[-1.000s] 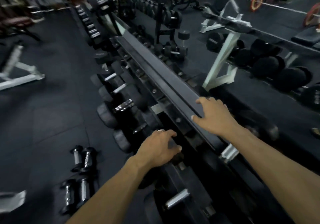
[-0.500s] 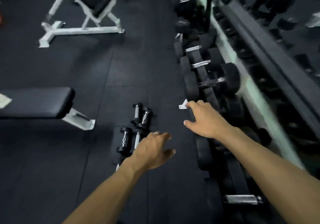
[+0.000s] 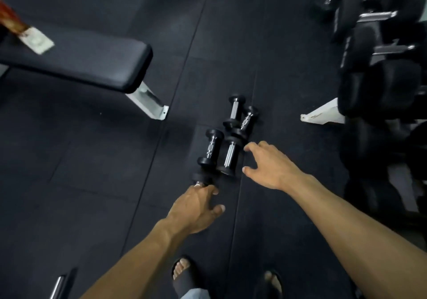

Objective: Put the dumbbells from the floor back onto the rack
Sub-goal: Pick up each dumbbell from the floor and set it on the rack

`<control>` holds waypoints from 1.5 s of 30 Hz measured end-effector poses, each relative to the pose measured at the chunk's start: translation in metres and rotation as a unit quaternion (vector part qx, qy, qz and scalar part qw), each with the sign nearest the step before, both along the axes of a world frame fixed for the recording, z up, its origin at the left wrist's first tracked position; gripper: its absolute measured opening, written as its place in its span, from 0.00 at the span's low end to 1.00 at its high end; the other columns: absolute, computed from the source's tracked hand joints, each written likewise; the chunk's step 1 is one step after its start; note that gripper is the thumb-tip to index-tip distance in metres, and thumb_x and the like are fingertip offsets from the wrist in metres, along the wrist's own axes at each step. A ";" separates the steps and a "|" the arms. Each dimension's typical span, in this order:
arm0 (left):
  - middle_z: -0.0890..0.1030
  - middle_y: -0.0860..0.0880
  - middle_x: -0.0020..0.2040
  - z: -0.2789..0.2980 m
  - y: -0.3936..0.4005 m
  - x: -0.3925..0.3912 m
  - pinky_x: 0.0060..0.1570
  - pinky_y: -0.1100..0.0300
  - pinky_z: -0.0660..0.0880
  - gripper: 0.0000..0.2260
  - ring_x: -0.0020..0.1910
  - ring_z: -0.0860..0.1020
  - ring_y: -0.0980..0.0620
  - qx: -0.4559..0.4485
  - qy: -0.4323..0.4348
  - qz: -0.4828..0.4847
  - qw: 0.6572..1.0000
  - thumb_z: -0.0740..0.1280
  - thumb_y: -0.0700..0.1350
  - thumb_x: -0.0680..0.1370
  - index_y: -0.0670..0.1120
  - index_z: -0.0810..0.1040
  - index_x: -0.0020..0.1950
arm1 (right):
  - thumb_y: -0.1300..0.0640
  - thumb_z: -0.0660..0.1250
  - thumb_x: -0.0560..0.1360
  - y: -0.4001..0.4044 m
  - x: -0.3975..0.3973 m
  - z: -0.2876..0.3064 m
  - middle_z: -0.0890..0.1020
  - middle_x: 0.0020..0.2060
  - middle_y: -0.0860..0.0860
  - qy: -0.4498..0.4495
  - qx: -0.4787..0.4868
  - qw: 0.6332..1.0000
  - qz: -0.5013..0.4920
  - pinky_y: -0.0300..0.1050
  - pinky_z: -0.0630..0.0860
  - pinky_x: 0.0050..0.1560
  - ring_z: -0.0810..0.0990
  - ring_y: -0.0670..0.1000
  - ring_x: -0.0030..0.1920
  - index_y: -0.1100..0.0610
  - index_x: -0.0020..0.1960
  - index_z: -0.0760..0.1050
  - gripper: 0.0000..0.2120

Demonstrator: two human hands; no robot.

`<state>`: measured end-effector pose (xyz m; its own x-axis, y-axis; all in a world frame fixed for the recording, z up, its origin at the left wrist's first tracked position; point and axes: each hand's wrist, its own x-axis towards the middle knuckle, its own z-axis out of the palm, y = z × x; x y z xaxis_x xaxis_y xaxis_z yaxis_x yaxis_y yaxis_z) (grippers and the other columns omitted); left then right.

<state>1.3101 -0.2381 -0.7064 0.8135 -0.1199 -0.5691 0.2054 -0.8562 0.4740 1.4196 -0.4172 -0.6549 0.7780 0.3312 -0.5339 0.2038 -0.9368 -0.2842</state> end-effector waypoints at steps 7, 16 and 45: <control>0.74 0.48 0.61 -0.135 0.023 -0.016 0.59 0.54 0.72 0.23 0.61 0.74 0.48 -0.022 0.083 0.093 0.992 0.64 0.58 0.77 0.50 0.71 0.69 | 0.48 0.68 0.76 0.048 0.008 -0.156 0.70 0.65 0.52 0.073 0.009 0.996 0.056 0.52 0.74 0.61 0.72 0.54 0.64 0.51 0.74 0.62 0.30; 0.73 0.48 0.61 -0.341 0.057 -0.007 0.57 0.49 0.74 0.23 0.61 0.73 0.46 0.056 0.089 0.116 0.988 0.64 0.58 0.76 0.51 0.70 0.68 | 0.48 0.71 0.74 0.095 0.038 -0.362 0.69 0.67 0.52 0.105 0.015 0.989 0.101 0.52 0.72 0.65 0.72 0.55 0.66 0.50 0.76 0.59 0.34; 0.80 0.49 0.54 -0.465 0.066 -0.014 0.56 0.49 0.75 0.30 0.54 0.77 0.47 -0.063 0.139 0.192 0.969 0.74 0.50 0.70 0.58 0.64 0.67 | 0.54 0.73 0.73 0.095 0.020 -0.488 0.78 0.52 0.50 0.063 0.141 0.986 0.068 0.56 0.76 0.59 0.78 0.53 0.53 0.43 0.63 0.66 0.24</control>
<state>1.2959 -0.1722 -1.1715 0.6286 0.0785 -0.7737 0.6328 -0.6300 0.4502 1.4392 -0.3220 -1.1428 0.6502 0.5766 -0.4947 0.2685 -0.7835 -0.5604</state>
